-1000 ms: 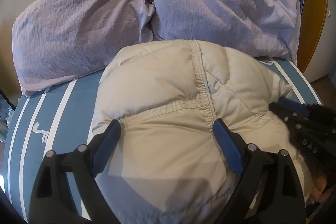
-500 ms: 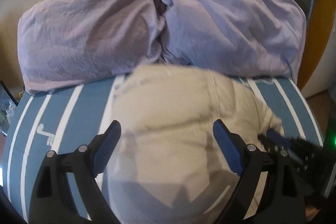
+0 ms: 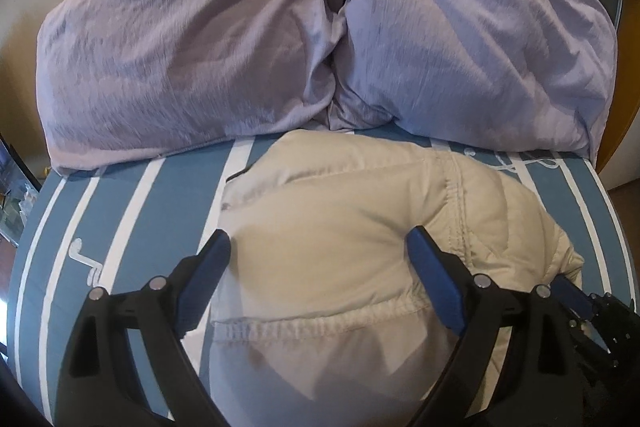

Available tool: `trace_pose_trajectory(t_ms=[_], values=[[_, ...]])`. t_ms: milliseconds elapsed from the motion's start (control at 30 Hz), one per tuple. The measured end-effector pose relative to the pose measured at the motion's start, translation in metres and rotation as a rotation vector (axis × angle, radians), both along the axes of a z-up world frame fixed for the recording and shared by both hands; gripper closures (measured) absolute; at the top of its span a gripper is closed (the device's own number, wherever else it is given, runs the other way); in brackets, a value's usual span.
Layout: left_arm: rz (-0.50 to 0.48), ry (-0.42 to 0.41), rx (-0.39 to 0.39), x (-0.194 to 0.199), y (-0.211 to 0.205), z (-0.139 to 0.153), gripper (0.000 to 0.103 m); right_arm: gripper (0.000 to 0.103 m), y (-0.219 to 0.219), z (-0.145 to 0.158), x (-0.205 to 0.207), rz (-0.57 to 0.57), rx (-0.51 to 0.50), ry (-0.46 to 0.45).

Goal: Fold large clothes

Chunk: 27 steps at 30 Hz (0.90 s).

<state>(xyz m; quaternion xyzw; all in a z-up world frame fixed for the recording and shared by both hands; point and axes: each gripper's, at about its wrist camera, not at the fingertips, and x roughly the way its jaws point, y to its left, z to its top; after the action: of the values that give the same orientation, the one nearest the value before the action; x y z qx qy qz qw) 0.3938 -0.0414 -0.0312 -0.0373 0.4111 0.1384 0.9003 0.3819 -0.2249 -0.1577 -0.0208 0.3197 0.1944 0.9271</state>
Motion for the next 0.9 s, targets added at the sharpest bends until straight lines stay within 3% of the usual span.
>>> trace_pose_trajectory(t_ms=[367, 700, 900], values=[[0.0, -0.005, 0.036, 0.003, -0.003, -0.02, 0.009, 0.077, 0.0, 0.004, -0.003, -0.012, 0.013, -0.012], [0.001, -0.004, 0.04, 0.003, -0.002, -0.024, 0.009, 0.066, 0.0, 0.035, 0.008, -0.039, 0.053, -0.024], [0.002, -0.009, 0.023, 0.004, -0.002, -0.026, 0.009, 0.066, 0.006, 0.026, 0.012, -0.047, 0.022, -0.052]])
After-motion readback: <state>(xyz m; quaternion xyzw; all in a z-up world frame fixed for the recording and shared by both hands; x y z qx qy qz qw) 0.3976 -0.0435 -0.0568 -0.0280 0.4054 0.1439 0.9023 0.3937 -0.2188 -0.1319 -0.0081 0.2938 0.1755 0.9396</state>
